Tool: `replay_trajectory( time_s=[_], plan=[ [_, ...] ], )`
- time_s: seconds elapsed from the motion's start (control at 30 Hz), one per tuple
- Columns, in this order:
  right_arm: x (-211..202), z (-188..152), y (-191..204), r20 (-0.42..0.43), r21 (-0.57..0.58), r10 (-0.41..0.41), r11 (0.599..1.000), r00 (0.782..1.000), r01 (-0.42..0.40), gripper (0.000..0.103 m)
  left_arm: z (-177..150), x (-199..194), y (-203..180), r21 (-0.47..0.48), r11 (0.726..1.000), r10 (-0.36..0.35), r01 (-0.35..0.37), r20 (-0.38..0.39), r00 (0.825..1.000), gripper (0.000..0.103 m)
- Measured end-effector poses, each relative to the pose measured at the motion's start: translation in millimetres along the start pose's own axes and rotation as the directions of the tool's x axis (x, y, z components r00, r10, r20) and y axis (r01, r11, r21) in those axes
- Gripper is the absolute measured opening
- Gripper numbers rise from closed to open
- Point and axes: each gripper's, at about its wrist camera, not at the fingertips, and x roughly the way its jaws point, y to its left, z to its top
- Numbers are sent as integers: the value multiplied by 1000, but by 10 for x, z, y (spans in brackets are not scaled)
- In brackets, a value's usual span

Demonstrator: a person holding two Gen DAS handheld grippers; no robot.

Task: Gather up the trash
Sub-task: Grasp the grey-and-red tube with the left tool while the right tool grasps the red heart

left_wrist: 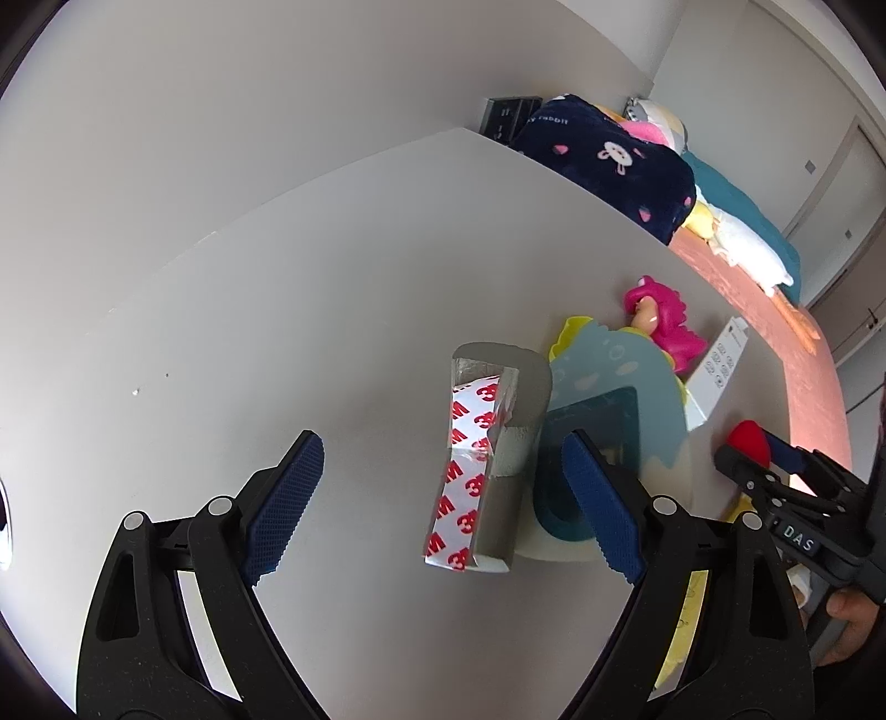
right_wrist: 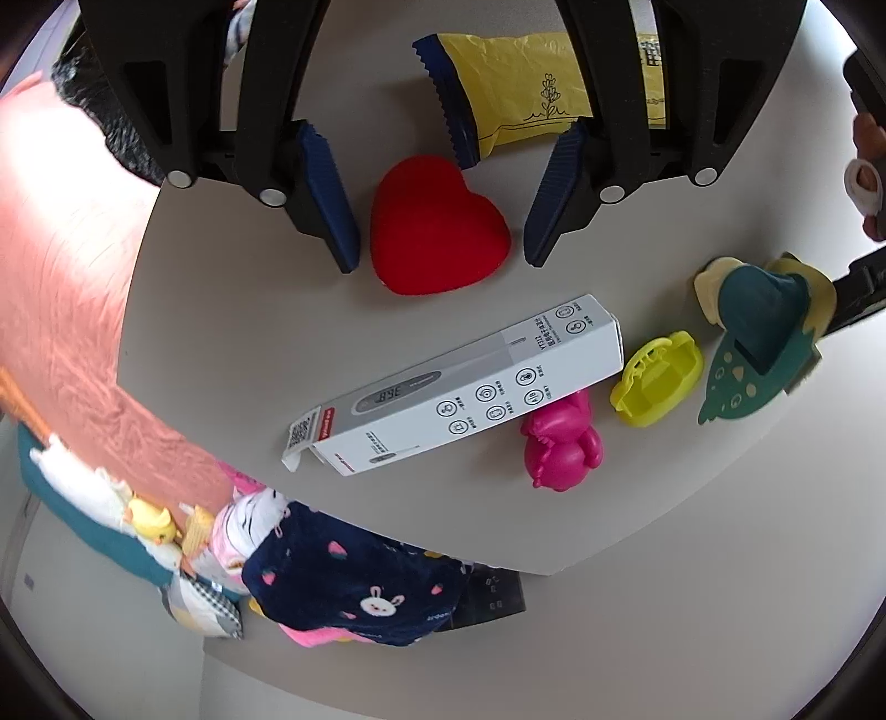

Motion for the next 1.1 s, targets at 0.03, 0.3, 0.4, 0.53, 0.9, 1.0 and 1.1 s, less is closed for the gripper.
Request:
replay_trajectory(
  time_s=[0.03, 0.3, 0.4, 0.53, 0.9, 1.0, 1.1],
  plan=[
    [0, -6, 19, 3, -15, -10, 1000, 1000, 10, 54, -6, 16, -4, 2, 1000, 5, -5, 1, 1000, 85],
    [-15, -28, 58, 19, -23, -9, 1000, 1000, 9, 48, -67, 89, 9, 10, 1000, 29, -28, -11, 1000, 60],
    [-29, -28, 49, 11, -8, 7, 1000, 1000, -7, 48, -79, 55, -14, 7, 1000, -8, 8, -8, 1000, 41],
    [-113, -1, 16, 22, 10, 21, 1000, 1000, -21, 48, -79, -21, -55, 16, 1000, -2, 2, 2, 1000, 35],
    [-427, 2, -20, 67, 33, 52, 998, 996, -55, 48, -120, -417, -118, 15, 1000, 15, -16, 55, 998, 35],
    [-543, -25, -27, 86, 34, 58, 998, 995, -62, 48, -155, -530, -164, 17, 1000, 8, -9, 66, 998, 35],
    [-667, -49, -42, 107, 33, 62, 997, 992, -66, 48, -181, -616, -220, 23, 1000, -2, 0, 73, 997, 35]
  ],
)
